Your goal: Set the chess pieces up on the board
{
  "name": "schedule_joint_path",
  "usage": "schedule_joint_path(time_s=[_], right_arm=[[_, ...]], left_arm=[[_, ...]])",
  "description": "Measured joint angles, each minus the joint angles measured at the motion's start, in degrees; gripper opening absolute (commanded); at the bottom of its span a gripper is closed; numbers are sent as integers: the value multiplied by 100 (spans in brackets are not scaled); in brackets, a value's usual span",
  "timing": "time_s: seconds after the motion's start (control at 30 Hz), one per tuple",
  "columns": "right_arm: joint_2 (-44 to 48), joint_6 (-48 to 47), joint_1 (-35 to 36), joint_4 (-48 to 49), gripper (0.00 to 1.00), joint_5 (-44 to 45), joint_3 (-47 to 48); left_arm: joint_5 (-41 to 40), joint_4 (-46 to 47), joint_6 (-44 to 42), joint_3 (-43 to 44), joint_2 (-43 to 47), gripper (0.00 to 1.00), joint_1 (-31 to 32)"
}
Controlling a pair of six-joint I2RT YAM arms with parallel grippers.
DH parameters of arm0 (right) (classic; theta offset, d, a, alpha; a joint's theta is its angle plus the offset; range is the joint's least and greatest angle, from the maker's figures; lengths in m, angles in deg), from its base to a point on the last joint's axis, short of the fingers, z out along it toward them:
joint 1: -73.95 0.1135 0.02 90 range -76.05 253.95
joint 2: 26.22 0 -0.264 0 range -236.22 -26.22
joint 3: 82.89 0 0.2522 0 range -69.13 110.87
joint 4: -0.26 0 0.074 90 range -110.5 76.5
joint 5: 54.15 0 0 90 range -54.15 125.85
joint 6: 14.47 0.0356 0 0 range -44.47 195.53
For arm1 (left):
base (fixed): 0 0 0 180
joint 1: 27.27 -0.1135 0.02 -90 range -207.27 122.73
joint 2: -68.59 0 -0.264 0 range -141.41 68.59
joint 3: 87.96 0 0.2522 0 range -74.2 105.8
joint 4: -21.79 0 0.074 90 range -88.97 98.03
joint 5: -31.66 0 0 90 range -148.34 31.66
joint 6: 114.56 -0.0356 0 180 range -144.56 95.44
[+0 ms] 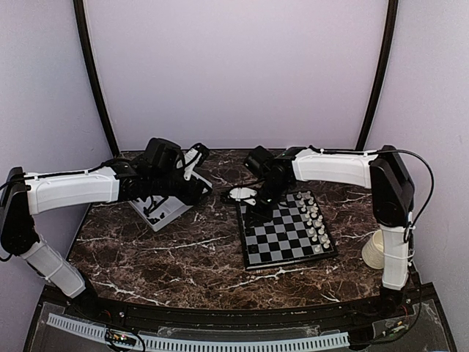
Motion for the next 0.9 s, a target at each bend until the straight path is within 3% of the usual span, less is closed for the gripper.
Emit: schedule_joint_path(time_s=[0.6, 0.73, 0.9], right_arm=[[-63, 35, 37, -11, 15, 179, 94], [-66, 31, 37, -13, 21, 238, 105], [-66, 44, 50, -9, 22, 321, 105]], left_arm=[[2, -4, -2, 4, 0, 52, 0], [2, -4, -2, 7, 0, 52, 0], [4, -4, -2, 7, 0, 52, 0]])
